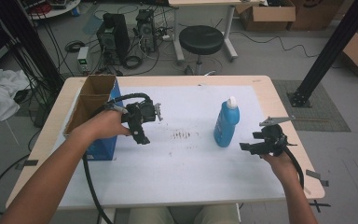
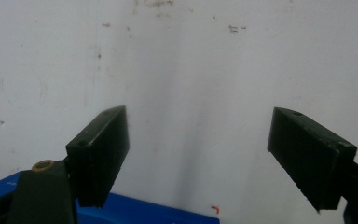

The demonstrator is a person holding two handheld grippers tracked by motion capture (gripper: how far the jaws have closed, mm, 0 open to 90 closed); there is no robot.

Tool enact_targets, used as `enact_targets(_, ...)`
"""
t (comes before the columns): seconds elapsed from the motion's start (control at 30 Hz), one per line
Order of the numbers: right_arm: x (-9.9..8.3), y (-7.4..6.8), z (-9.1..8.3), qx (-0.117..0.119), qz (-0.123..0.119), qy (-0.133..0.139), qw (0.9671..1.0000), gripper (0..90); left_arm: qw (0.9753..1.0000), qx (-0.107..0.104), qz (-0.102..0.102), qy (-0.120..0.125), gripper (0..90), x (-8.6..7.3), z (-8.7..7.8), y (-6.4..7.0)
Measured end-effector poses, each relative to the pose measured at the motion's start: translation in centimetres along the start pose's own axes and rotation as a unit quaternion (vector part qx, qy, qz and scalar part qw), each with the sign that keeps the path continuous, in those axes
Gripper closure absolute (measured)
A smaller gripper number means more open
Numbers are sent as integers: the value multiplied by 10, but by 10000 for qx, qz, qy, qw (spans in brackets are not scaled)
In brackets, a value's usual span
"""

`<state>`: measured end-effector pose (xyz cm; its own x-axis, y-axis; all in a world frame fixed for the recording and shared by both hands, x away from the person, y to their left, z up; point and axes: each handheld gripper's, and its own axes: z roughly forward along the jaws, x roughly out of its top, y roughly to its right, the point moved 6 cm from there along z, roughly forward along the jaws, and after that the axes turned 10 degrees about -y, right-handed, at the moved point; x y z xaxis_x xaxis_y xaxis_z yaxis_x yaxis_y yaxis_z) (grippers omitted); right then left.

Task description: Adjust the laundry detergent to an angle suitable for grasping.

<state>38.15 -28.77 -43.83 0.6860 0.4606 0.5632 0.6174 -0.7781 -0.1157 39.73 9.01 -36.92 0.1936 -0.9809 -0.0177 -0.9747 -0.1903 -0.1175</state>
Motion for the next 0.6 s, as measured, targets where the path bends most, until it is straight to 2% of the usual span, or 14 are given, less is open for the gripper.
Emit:
enact_targets(0.33, 1, -16, 4, -163, 232, 409, 9988, 194, 10000, -1, 33, 2, 213, 3, 1, 0)
enact_targets(0.4, 1, -19, 5, -166, 279, 513, 9982, 191, 10000, 1, 34, 14, 213, 3, 2, 0)
enact_targets(0.5, 1, -23, 4, -166, 481, 773, 9957, 190, 10000, -9, 29, -1, 213, 3, 2, 0)
enact_targets(0.6, 0, -26, 5, -167, 524, 869, 9947, 190, 10000, -7, 24, 4, 213, 3, 3, -1)
